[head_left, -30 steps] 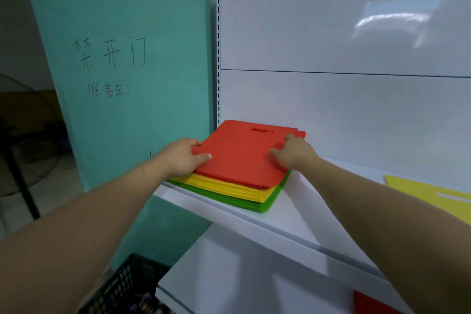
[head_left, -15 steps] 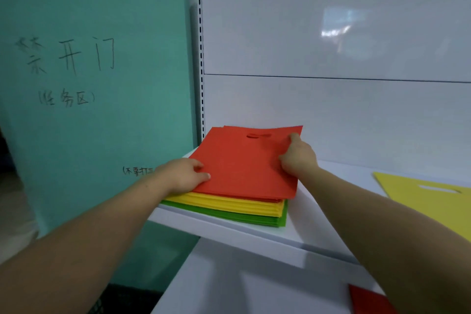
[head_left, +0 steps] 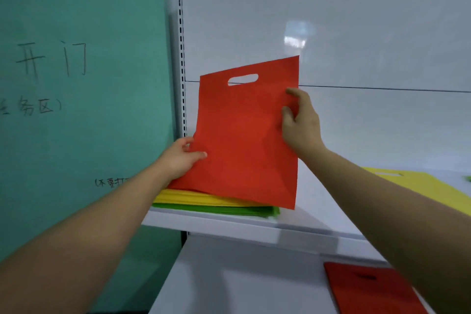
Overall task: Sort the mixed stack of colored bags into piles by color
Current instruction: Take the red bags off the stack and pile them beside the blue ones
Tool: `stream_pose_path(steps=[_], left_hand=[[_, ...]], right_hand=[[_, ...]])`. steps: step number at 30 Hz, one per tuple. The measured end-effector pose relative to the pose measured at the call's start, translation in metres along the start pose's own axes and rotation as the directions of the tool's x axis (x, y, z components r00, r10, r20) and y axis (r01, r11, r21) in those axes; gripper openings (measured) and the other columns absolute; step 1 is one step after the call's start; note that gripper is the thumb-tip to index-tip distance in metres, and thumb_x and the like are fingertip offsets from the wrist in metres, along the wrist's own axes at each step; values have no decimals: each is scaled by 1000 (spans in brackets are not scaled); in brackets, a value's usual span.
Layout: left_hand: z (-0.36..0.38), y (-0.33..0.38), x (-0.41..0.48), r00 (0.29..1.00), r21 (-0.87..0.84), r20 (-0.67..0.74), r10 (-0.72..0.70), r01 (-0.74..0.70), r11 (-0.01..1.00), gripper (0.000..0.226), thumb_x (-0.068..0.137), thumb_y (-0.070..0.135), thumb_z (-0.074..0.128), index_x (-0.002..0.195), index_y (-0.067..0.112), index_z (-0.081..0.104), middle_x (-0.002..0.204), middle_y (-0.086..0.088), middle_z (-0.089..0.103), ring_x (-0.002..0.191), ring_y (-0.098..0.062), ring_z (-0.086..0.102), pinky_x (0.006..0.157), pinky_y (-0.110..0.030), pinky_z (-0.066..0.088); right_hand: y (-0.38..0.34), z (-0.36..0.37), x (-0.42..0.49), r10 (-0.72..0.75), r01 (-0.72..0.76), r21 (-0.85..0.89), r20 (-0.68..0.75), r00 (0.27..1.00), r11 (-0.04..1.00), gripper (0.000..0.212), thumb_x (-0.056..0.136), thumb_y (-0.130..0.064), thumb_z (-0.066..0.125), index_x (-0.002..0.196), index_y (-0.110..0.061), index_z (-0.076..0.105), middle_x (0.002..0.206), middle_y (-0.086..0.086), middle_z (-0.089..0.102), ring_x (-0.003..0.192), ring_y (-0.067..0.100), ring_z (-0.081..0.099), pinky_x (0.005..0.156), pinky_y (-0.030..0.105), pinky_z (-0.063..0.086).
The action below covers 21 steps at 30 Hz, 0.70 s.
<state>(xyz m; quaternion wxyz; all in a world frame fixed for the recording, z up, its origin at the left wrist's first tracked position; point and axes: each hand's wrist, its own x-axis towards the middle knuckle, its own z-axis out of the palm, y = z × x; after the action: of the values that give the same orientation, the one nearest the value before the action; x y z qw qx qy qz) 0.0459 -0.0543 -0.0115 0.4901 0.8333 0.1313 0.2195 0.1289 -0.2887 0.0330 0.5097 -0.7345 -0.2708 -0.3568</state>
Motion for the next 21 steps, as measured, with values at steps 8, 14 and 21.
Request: stream_pose_path(steps=[8, 14, 21], left_hand=[[-3, 20, -8, 987, -301, 107, 119, -82, 950, 33, 83, 6, 68, 107, 26, 60, 128, -13, 56, 112, -28, 58, 97, -43, 48], [29, 37, -31, 946, -161, 157, 282, -257, 953, 57, 84, -1, 65, 137, 9, 47, 128, -4, 54, 113, -14, 53, 93, -27, 45], [83, 71, -74, 905, -85, 198, 377, -367, 926, 61, 83, 1, 68, 138, 9, 45, 136, -9, 51, 114, -9, 48, 99, -21, 36]], right_hand=[[-21, -48, -6, 39, -50, -68, -149, 988, 996, 40, 94, -10, 46, 132, -21, 46, 116, -7, 53, 91, 9, 46, 91, 23, 39], [-6, -96, -28, 150, -182, -245, -146, 978, 952, 44, 96, -22, 51, 139, -25, 41, 103, -5, 52, 90, 14, 48, 85, 22, 38], [18, -177, -54, 192, -238, -363, -158, 969, 901, 46, 95, -22, 52, 140, -21, 42, 114, 11, 61, 105, 28, 55, 88, 27, 39]])
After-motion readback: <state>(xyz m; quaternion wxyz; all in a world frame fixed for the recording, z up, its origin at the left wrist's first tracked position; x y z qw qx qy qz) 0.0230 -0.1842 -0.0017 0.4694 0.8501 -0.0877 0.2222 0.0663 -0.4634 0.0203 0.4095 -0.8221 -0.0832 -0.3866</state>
